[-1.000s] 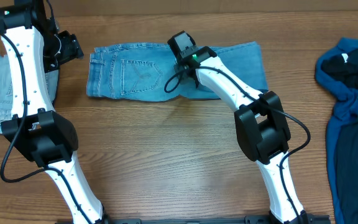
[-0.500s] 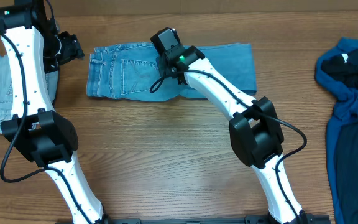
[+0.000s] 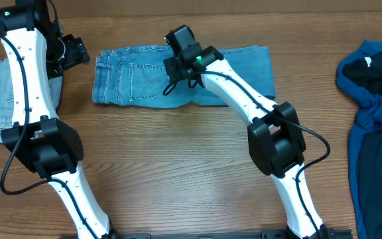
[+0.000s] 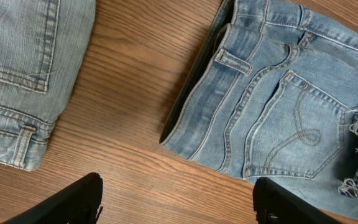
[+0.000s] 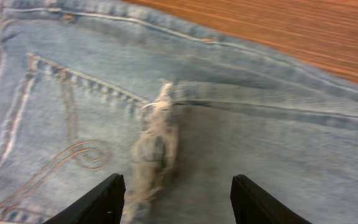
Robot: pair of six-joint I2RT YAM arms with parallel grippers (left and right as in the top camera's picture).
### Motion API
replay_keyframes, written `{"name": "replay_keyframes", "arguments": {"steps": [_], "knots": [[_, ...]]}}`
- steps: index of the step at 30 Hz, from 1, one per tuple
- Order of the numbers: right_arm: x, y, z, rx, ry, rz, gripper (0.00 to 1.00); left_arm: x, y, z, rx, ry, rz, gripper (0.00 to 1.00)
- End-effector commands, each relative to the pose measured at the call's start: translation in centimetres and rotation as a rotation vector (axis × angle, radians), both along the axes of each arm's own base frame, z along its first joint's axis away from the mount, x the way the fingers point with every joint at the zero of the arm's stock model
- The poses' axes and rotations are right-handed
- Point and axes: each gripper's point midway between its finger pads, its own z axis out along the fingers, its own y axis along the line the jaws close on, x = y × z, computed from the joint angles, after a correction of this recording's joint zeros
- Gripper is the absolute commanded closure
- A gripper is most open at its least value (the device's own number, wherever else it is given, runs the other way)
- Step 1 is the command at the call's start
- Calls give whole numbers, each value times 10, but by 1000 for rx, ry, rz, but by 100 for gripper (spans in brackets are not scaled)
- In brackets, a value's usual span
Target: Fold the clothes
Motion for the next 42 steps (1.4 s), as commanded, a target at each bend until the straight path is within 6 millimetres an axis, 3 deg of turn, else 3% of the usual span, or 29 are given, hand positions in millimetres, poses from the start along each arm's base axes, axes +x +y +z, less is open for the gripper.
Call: {"name": "replay_keyframes", "arguments": {"steps": [1,3,6,11,17,19,21,22,24,26,28,31,32,37,39,42], "knots": [[6,0,12,20,-25,-1,41,1,-2,13,15,-30,0,18],[4,-1,2,17,-4,-14,50,0,-3,13,14,-24,-1,17],[-2,-4,-21,18,50,-53,54,-1,-3,12,13,-19,0,17],[-27,7,-46,14,118,-6,62,-1,-4,12,11,-20,-1,17],[-50,9,-89,20,172,3,62,-1,-7,13,10,-20,-8,18],[-47,17,-80,54,161,28,61,2,-6,13,12,-32,-8,19],[-30,28,-36,106,83,34,54,6,-7,14,15,-46,-11,19],[-18,32,-4,143,25,32,50,6,-8,14,14,-46,-12,20],[-2,29,36,181,-54,13,45,6,-11,14,-4,-49,-18,20],[12,9,66,204,-96,-23,44,7,-13,15,-14,-52,-21,19],[19,-28,72,182,-71,-85,43,7,-15,15,-14,-51,-23,18],[30,-109,61,126,15,-219,39,7,-23,14,-15,-47,-40,18],[32,-146,53,88,54,-260,39,8,-27,14,-15,-48,-50,18],[30,-259,32,16,148,-395,35,18,-57,15,-4,-72,-116,17],[31,-289,24,11,163,-431,33,18,-69,15,-5,-70,-141,16],[30,-307,4,4,195,-441,33,16,-72,15,-3,-62,-147,15]]}}
